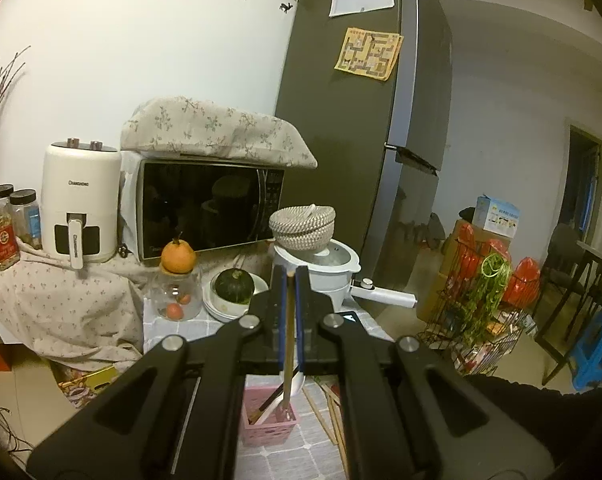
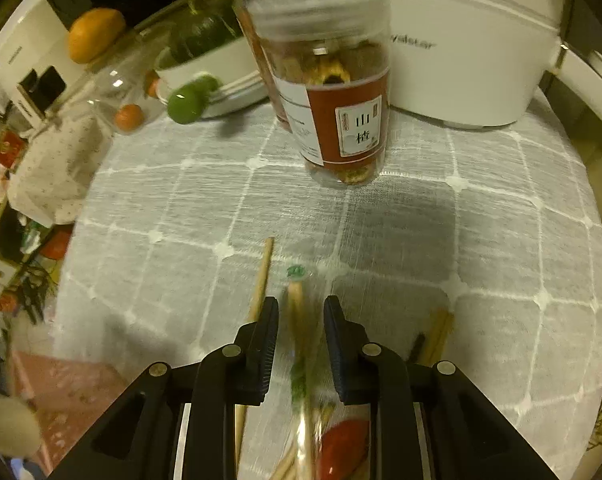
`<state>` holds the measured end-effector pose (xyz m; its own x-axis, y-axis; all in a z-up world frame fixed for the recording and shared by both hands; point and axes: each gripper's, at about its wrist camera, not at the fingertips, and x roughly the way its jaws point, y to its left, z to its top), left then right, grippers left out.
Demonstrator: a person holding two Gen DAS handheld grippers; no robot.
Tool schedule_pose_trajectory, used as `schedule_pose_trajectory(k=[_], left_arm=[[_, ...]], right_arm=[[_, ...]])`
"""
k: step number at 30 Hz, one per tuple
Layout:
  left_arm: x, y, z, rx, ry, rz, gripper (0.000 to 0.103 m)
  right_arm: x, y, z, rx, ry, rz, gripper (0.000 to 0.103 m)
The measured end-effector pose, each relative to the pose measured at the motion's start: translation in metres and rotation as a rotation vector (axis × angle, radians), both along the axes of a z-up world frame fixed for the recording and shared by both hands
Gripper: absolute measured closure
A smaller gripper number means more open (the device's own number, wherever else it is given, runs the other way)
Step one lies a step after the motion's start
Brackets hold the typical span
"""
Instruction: Organize utensils
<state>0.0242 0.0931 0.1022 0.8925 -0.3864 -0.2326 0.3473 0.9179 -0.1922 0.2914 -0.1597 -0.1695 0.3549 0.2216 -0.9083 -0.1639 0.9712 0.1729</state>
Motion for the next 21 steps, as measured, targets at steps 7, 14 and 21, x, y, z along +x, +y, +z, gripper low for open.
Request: schedule_pose_trajectory(k=[7,14,21], left_arm=[[0.004,-0.004,-0.008,0.032,-0.007,0.047,0.099],[0.010,-0.001,-0.011,0.021,0.004,0.076,0.099],[0.022,-0.010,-0.017,0.056,0.018,0.102,0.099]], right_arm=[[-0.014,-0.014,0.013,-0.003,-0.068,-0.022,0.098],[-0.078,-0.052,0.095,0.089,-0.260,-0.098,0.098],[-0.148,-0.063,0.163,0.181,-0.429,-0.107,0.098]])
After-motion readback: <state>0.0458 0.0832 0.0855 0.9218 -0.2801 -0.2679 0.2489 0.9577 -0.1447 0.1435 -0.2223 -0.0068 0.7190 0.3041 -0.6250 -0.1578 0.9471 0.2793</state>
